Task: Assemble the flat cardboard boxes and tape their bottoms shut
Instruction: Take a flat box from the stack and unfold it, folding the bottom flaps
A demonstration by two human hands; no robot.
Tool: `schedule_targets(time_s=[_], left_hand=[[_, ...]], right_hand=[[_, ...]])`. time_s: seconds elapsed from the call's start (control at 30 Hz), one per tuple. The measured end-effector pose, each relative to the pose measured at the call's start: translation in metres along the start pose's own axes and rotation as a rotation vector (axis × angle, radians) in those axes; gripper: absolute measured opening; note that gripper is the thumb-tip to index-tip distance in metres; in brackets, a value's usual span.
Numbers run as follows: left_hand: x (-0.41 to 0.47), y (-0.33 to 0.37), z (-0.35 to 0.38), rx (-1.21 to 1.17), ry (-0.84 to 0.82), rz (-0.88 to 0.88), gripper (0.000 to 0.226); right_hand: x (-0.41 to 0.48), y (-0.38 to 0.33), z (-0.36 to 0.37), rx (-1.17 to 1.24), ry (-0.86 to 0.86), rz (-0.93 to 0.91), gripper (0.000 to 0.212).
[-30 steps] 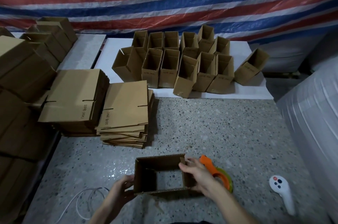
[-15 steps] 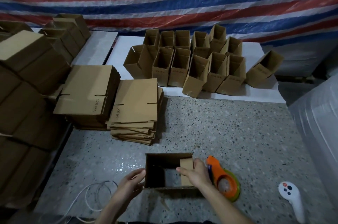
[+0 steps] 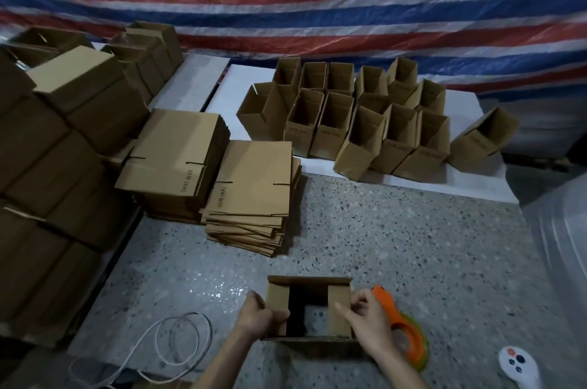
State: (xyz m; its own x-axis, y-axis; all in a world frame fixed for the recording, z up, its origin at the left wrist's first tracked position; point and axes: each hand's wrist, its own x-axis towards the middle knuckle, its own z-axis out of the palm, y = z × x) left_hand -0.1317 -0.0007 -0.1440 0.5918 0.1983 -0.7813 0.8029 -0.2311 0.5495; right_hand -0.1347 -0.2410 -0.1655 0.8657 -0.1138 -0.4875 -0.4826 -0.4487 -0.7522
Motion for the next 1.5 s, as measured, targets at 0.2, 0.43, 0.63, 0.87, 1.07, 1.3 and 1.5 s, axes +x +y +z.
schedule_targets(time_s=[0.2,0.43,0.63,0.87,1.07,1.3,1.5], left_hand=[[-0.001,-0.015,0.002,-0.227,0.006,-0.068,0.05],[0.001,-0.016,0.0,-0.337,-0.041,-0.131,0.051],[0.0,-0.018,-0.001,-0.389,-0.088,-0.107,0.054],[0.003,-0.018,-0.002,-0.352,-0.1,-0.096,0.043],[-0.011,-0.029,-0.006,-0.443,0.01,0.195,0.006],[-0.019,-0.066,-0.032,-0.006,-0.147,0.508,0.029],[-0.019,-0.054,-0.01,-0.043,0.058,0.5,0.021]], right_hand=[[-0.037,0.008,-0.013,0.002,-0.177,-0.216,0.005],[-0.041,0.022,-0.013,0.007,-0.215,-0.261,0.022],[-0.037,0.019,-0.011,-0.079,-0.127,-0.322,0.041],[-0.043,0.012,-0.005,-0.167,-0.104,-0.234,0.053],[-0.043,0.014,-0.008,-0.185,-0.124,-0.309,0.037],[-0.045,0.015,-0.012,-0.214,-0.124,-0.407,0.038],[-0.042,0.011,-0.002,-0.146,-0.024,-0.338,0.03]])
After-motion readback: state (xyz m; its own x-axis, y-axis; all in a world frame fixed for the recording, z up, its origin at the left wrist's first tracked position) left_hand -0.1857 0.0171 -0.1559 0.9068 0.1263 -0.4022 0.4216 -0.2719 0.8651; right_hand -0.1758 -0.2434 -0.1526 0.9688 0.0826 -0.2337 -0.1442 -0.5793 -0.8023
